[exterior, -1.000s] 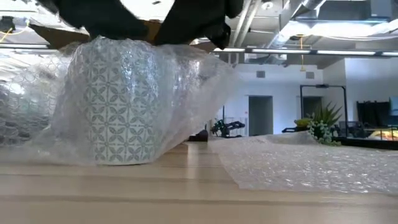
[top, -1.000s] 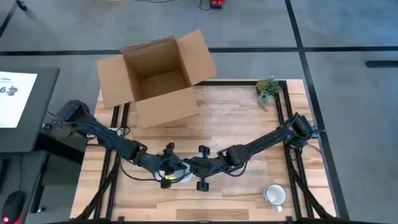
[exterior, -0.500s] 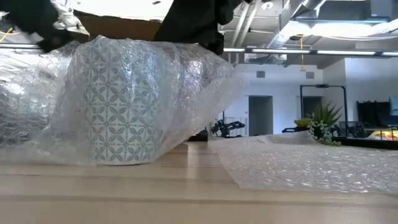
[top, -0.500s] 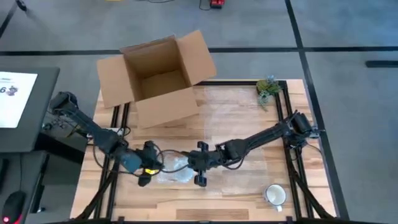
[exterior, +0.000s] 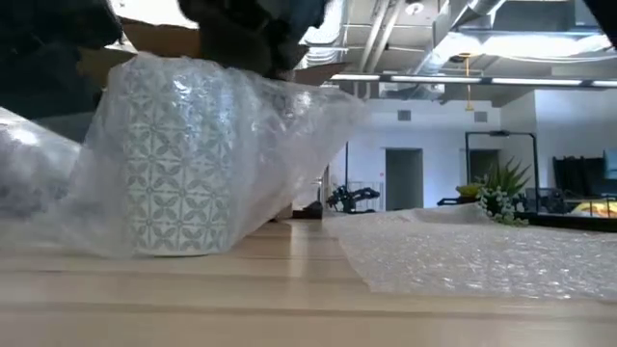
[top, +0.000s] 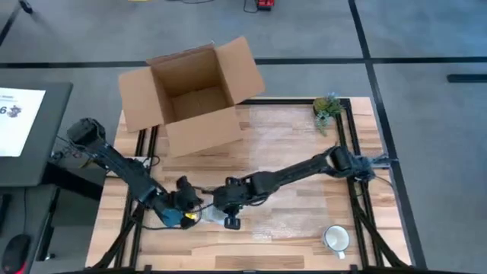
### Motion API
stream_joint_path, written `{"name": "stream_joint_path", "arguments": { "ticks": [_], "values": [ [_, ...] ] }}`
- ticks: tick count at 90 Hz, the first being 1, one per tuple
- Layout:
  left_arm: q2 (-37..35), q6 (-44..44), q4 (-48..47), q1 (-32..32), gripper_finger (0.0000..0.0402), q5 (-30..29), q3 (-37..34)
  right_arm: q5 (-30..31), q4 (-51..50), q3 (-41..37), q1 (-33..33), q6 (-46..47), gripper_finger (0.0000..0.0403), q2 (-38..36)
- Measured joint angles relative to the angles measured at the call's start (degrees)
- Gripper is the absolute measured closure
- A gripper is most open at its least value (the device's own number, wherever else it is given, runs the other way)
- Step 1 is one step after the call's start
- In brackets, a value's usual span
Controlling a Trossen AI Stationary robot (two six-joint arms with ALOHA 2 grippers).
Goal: Wrap mug
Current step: Wrap the green patterned mug with the bubble wrap
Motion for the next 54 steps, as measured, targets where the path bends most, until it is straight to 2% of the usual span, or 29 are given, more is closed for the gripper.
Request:
{"name": "stream_joint_path", "arguments": {
  "ticks": [9, 19, 33, 54],
  "values": [
    [4.25, 3.87, 7.14, 1.01, 0.0402, -0.27, -0.10, -0.49, -8.54, 7.73, -0.28, -0.30, 0.0403, 4.27],
    [6.92, 6.18, 10.34, 1.48, 0.0402, -1.33, -0.30, -1.73, -12.87, 12.66, -0.57, -0.78, 0.0403, 7.65],
    [7.71, 5.72, 10.19, 1.05, 0.0402, -3.66, -0.21, -2.45, -13.78, 13.30, -0.64, -1.56, 0.0403, 9.95],
    [7.67, 5.41, 10.03, 0.45, 0.0402, -5.96, -0.09, -2.48, -13.94, 13.07, -0.24, -1.73, 0.0403, 7.96]
  ]
}}
